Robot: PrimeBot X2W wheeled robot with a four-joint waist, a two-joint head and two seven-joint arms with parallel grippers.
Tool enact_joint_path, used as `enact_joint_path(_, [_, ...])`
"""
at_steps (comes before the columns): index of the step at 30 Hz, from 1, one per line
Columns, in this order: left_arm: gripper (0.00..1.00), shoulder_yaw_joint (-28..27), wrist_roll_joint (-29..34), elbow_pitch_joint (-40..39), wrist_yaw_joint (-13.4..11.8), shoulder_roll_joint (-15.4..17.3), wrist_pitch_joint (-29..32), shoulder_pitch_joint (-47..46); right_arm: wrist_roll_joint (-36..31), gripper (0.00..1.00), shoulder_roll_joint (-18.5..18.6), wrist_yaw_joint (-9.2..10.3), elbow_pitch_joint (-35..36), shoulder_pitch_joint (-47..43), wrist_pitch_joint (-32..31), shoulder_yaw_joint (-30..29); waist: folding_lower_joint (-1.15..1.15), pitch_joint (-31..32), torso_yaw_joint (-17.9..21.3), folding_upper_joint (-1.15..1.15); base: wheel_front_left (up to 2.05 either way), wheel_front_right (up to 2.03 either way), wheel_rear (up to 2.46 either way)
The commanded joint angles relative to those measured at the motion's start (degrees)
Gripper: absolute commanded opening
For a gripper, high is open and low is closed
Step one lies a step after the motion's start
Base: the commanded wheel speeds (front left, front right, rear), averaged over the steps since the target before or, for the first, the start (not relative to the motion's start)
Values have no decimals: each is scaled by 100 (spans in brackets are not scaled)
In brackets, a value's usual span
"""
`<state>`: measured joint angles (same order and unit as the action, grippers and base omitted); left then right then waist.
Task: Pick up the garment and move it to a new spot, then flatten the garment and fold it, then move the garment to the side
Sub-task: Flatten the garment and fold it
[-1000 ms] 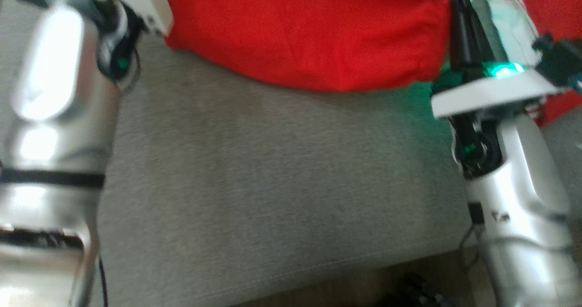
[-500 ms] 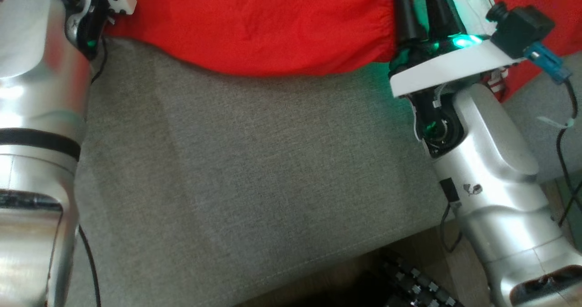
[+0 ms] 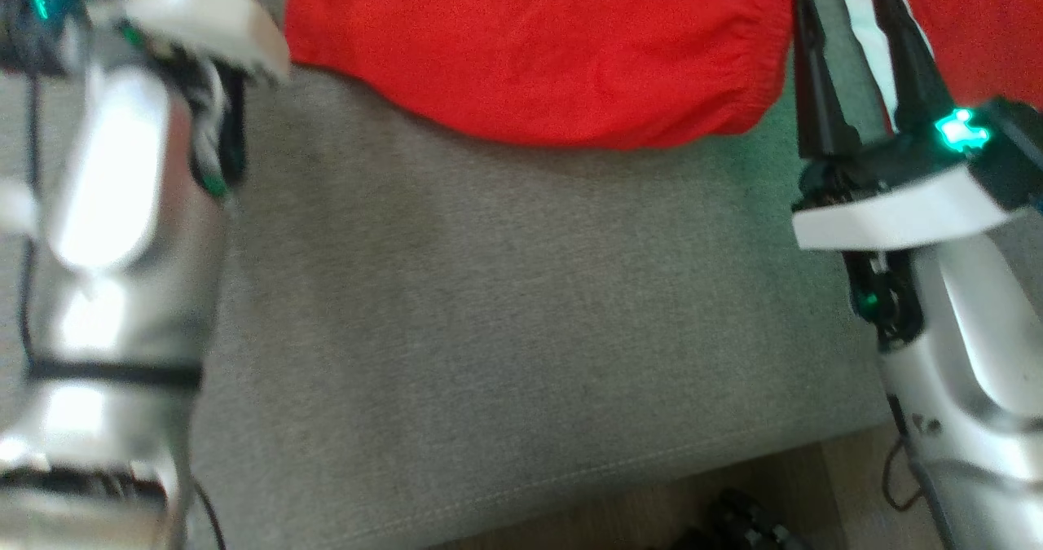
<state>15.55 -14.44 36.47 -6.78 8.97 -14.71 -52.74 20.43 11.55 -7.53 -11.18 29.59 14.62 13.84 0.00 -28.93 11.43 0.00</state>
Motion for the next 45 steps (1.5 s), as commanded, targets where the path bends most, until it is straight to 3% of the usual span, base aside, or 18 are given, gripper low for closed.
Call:
enact_joint_path(1, [100, -186, 73, -364, -93, 150, -27, 162, -47, 100, 39, 4, 260, -106, -11, 0, 0, 153, -151, 0, 0, 0, 0])
enact_joint_path(10, [100, -317, 440, -2497, -753, 117, -28, 2451, -341, 100, -24, 4, 871, -1004, -442, -536, 0, 594, -466, 0, 0, 0, 0])
enact_joint_path(16, [100, -263, 574, -3070, -1037, 123, -29, 3381, -469, 100, -130, 4, 1139, -1453, -634, -685, 0, 799, -535, 0, 0, 0, 0])
enact_joint_path(25, [100, -209, 568, -3426, -1151, 164, 47, 3882, -506, 100, -219, 4, 1385, -1694, -803, -759, 0, 936, -570, 0, 0, 0, 0])
enact_joint_path(37, [100, -99, 599, -3562, -1103, 236, 164, 3736, -501, 100, -224, 4, 1528, -1682, -883, -780, 0, 801, -591, 0, 0, 0, 0])
enact_joint_path(41, [100, 149, 646, -3438, -784, 255, 353, 3123, -486, 100, -214, 4, 1588, -1630, -915, -793, 0, 616, -586, 0, 0, 0, 0])
enact_joint_path(45, [100, 452, 570, -2853, -276, 191, 876, 2221, -439, 100, -224, 4, 1603, -1538, -912, -743, 0, 431, -489, 0, 0, 0, 0])
